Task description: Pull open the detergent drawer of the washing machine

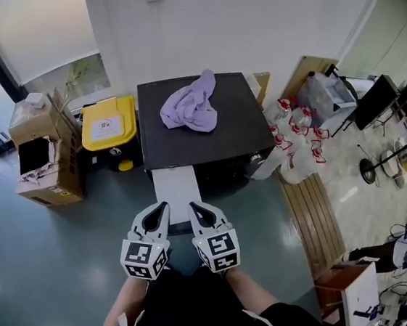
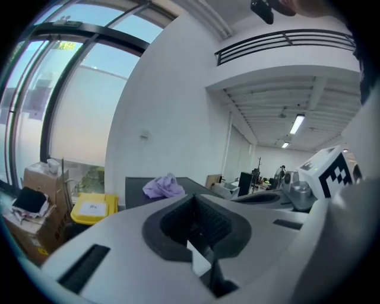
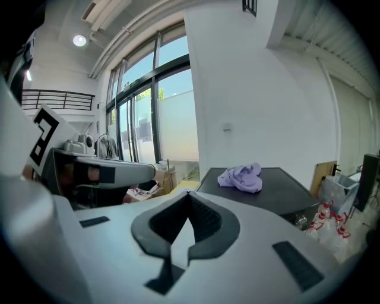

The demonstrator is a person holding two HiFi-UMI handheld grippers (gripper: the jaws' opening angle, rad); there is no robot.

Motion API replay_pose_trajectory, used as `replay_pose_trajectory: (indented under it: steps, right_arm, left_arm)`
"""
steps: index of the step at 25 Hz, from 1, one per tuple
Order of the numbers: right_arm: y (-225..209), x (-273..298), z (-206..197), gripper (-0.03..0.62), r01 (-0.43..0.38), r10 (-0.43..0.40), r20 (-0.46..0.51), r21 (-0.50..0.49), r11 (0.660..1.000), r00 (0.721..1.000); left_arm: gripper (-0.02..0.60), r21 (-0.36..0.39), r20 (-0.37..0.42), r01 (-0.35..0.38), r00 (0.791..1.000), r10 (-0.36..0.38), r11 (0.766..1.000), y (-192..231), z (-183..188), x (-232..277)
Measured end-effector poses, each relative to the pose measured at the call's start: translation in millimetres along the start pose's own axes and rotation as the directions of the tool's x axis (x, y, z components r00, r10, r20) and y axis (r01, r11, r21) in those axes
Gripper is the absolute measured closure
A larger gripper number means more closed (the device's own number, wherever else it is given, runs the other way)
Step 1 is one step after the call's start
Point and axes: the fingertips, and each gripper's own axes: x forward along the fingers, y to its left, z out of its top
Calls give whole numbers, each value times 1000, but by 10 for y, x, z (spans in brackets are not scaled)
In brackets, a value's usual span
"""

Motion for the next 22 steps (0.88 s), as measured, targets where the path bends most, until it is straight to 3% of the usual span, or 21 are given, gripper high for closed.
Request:
replay_pose_trajectory:
  steps: [6,11,18,22]
  right_arm:
    - [-63,-243,769,586,44,-36,145,-48,998,989]
    - [-166,-471,1180,586,89,-67,235,-84,993,970]
    - [-323,-682,1420,586,185,-135,293,-152,971,947]
    - [-374,-706,1420,586,206,-149,294,-173,963,944]
  left_arm:
    - [560,37,138,-22,990,17,999,-46,745,-170]
    - [560,92,221,-85,973,62,992,-55,1179,-314]
    - [560,183,263,-160,959,108,970,-29,1322,-442]
    - [560,170,276,-155,955,104,973,-45,1362,-455]
